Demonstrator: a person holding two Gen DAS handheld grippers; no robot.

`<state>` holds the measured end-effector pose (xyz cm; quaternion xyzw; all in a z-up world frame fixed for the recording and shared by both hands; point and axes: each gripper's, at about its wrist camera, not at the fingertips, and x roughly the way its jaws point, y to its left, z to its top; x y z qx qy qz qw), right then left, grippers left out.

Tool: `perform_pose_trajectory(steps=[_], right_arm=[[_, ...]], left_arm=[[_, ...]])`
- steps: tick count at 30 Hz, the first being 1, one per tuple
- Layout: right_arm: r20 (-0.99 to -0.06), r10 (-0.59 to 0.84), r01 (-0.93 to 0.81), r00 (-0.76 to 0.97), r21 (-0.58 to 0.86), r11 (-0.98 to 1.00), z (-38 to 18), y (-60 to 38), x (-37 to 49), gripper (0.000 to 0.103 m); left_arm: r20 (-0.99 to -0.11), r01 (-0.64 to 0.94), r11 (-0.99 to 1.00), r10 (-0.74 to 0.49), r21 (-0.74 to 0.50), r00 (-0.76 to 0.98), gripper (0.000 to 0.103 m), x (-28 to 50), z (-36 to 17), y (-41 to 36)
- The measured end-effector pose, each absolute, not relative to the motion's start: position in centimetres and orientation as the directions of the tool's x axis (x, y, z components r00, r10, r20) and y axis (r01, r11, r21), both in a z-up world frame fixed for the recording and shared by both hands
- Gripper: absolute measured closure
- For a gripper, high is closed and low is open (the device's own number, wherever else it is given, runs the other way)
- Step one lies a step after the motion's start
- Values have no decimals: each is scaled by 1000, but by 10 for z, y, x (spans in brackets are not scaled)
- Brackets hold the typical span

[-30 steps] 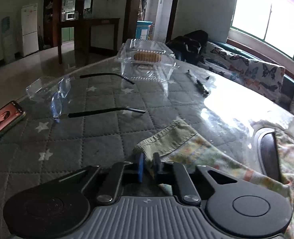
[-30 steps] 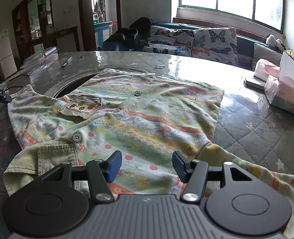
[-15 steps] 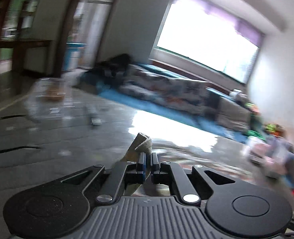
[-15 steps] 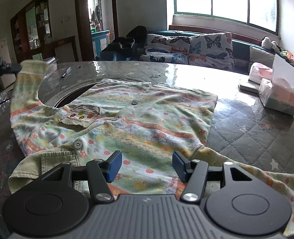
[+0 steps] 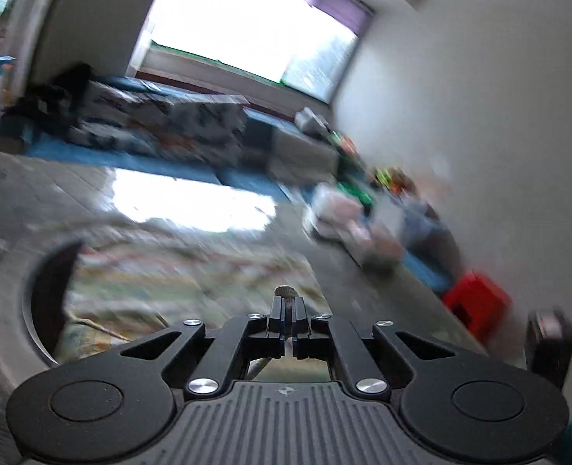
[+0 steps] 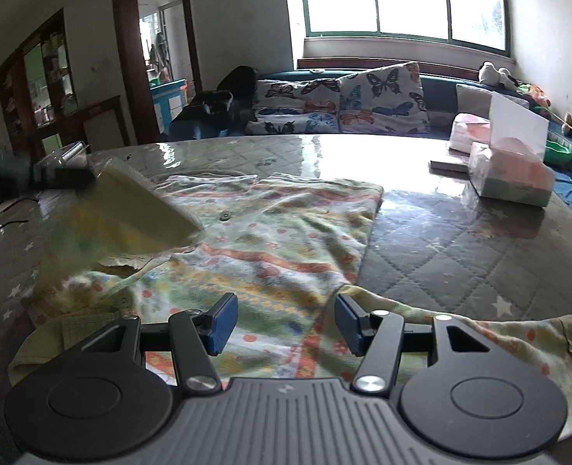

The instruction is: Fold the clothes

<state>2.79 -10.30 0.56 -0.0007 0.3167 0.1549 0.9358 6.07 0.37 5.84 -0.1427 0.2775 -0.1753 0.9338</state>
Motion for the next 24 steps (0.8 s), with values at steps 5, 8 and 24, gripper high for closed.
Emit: perform_pose_trajectory(steps=[5,8,24], right_arm=[[-595,294,-283,748,115,952,8,-105,30,48],[-599,312,-294,738,131,947,9,-102,32,54],[-682,377,-389,627,145,910,-15,-50,49,87]], left_arm=[[-572,290,887,-456,-361,682,96,60,27,-12],[-596,306,885,-463,-350,656,81,52,21,-12],[-585,6,956,-184,-293,790,68,46,24,107]])
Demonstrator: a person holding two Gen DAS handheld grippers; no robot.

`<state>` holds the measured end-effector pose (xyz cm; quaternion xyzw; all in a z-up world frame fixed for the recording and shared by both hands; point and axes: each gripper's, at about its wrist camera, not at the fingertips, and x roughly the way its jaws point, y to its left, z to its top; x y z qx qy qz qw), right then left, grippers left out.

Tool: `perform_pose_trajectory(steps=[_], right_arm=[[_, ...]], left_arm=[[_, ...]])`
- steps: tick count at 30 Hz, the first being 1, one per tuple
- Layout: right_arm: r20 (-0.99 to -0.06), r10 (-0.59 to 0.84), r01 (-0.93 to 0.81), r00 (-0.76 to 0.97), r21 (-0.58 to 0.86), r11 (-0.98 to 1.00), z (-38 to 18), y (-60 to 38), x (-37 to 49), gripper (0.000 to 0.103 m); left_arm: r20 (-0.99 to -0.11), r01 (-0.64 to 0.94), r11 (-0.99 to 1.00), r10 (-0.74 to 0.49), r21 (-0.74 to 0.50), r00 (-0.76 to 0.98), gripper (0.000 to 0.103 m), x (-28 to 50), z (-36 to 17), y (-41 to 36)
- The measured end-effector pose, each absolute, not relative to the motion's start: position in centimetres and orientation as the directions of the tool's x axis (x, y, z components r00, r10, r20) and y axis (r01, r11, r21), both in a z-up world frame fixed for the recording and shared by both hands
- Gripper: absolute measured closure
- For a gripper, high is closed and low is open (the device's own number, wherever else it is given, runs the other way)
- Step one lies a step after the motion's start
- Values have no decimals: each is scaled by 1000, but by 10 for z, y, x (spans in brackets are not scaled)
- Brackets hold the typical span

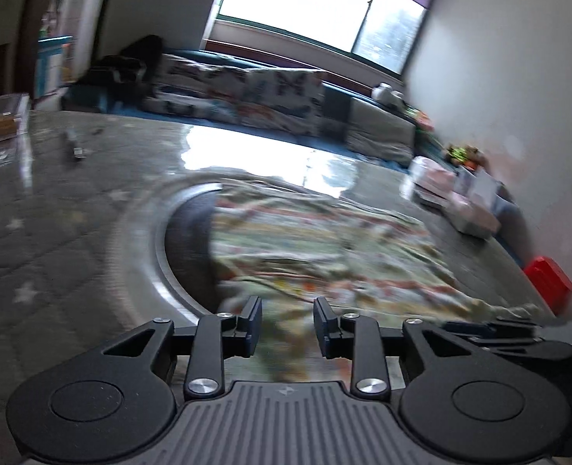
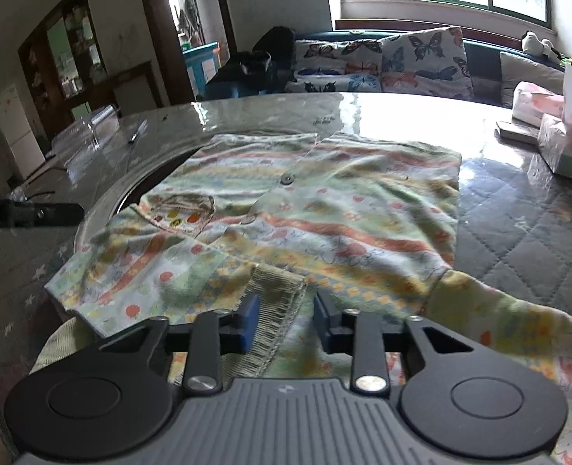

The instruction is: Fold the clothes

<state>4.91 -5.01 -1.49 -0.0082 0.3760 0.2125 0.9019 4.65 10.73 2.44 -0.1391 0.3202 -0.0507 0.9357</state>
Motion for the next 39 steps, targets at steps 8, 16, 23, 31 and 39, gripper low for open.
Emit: perform_pose_trajectory(steps=[8,16,23,31,39], right_arm=[[-624,360,-403,693,79,912,16,-40,44,100],[-541,318,-382,779,-7,924,50,-35,45,100],[-615,246,-325,750,-19,945,19,-42,61,99],[-632,303,-382,713,12,924,5,-41,57,93],[-669,341,-427,661,39,903,-15,-37,53,90]], left_arm=[[-591,-59,956,-129,-288,797,65,42,18,132],[-599,-52,968,-110,-247,793,65,46,17,130],[-606,-43,977,-93,-207,790,67,49,17,127],[-602,38,982,-143,-184,786,70,67,20,105],[-654,66,986,-151,-153,741,70,92,-3,86]])
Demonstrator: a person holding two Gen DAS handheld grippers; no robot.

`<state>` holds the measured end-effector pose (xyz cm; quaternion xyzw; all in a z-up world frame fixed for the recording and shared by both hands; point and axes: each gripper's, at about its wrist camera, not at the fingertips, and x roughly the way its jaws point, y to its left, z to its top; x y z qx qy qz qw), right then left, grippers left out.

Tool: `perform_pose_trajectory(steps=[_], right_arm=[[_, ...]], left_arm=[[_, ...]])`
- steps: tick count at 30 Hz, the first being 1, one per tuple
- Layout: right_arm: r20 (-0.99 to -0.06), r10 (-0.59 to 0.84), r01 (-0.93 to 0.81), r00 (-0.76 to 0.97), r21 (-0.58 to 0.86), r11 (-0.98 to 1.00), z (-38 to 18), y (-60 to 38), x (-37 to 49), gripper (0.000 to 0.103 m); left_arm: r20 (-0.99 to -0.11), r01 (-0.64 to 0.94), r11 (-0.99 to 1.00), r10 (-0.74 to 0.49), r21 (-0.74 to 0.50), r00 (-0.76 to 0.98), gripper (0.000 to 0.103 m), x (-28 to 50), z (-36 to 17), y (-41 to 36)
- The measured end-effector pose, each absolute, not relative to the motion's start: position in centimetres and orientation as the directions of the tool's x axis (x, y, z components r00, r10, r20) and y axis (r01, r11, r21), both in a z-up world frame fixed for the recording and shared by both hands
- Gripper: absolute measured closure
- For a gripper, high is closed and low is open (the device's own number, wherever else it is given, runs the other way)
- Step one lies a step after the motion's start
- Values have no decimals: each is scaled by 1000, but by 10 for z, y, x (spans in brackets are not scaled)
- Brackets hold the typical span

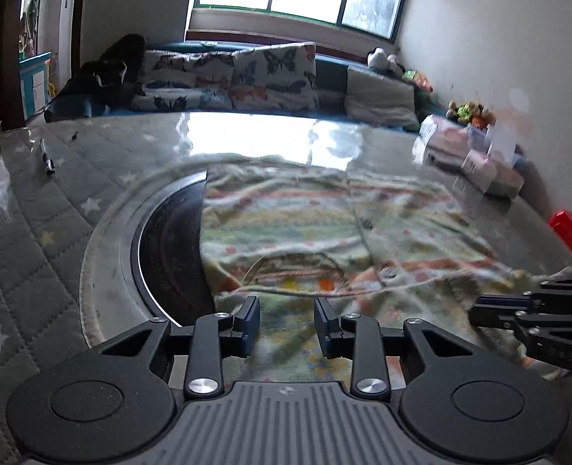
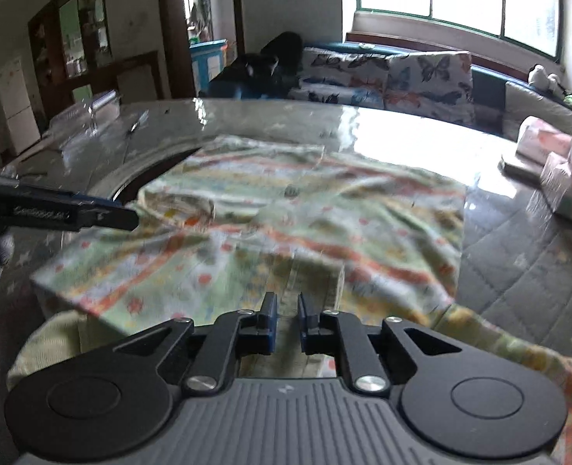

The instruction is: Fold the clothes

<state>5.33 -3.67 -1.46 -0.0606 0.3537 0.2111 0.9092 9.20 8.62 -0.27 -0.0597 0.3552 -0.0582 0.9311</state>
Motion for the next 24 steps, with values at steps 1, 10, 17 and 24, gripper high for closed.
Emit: perform_pose_trajectory(steps=[1,10,17,24], right_arm=[[-669,342,-429,660,38,902,-15,-37,52,88],[-652,344,-424,676,39,905,-11,-46,37,85],[-653,335,-436,679,8,900,-12,-47,24,79],[-619,261,-317,741,21,948,-1,-88,6,71]], left_arm=[[-656,65,987,-148,-149,741,70,92,-4,86],[-663,52,991,-123,-126,739,70,95,-8,86],[-637,77,988,-144,-131,757,68,82,8,75],[-597,203,967,-253,-152,761,68,67,26,35]])
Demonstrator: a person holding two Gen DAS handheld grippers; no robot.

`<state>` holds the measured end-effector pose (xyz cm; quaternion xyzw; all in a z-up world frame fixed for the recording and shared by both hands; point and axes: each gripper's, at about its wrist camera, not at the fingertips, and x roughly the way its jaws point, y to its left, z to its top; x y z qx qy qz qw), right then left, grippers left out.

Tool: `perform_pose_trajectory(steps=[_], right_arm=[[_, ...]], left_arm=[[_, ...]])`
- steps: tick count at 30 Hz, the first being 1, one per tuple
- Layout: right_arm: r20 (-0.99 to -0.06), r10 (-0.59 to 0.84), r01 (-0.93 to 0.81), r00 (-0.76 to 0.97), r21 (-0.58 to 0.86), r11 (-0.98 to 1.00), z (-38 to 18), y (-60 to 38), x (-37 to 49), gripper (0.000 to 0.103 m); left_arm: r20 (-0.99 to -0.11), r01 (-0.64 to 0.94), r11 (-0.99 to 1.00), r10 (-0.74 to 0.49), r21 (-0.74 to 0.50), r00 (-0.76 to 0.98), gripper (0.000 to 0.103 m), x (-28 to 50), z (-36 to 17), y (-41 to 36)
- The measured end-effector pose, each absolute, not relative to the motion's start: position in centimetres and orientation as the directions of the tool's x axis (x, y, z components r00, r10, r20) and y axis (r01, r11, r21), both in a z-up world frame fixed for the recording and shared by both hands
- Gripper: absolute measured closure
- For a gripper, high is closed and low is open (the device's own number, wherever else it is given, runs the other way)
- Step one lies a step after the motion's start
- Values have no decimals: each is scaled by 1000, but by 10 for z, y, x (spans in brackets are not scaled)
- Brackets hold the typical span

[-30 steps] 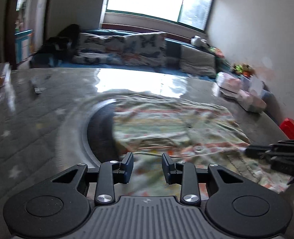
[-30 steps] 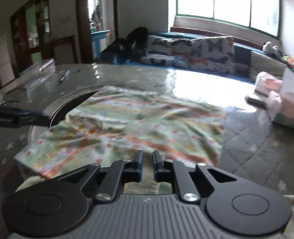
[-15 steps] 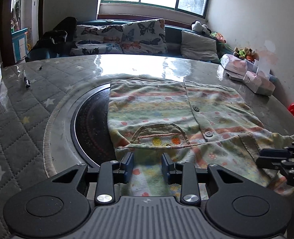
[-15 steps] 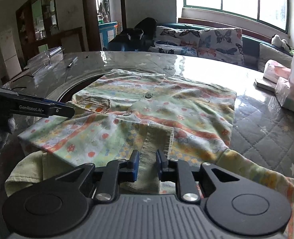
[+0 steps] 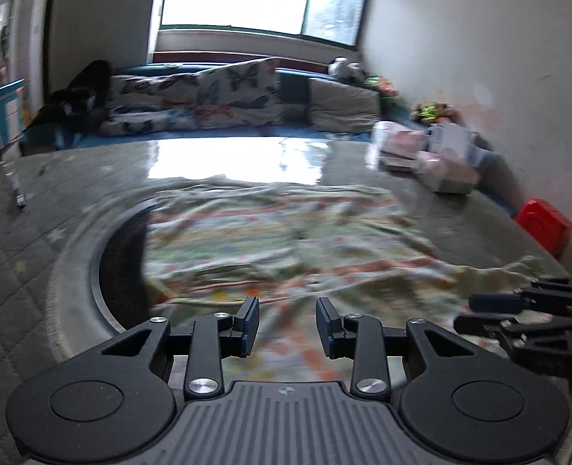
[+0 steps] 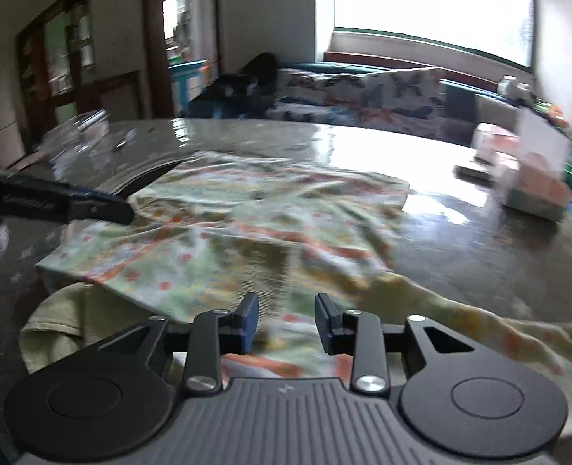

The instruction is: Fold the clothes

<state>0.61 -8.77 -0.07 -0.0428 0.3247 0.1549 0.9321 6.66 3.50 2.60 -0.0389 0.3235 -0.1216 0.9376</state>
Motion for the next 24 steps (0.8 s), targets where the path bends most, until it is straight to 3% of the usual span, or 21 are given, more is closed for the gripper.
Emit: perform_pose_trajectory(steps=[16,24], right_arm=[[-581,-181,207,793,-22,978,-11,-248,-24,61],[-587,-212,271,781,12,963,-23,-275,-21,60]], left_arm=[[-624,286,949,-303,-131,720,67,57,21,-12],[-633,271,956,-278,-110,722,63,54,21,-16]])
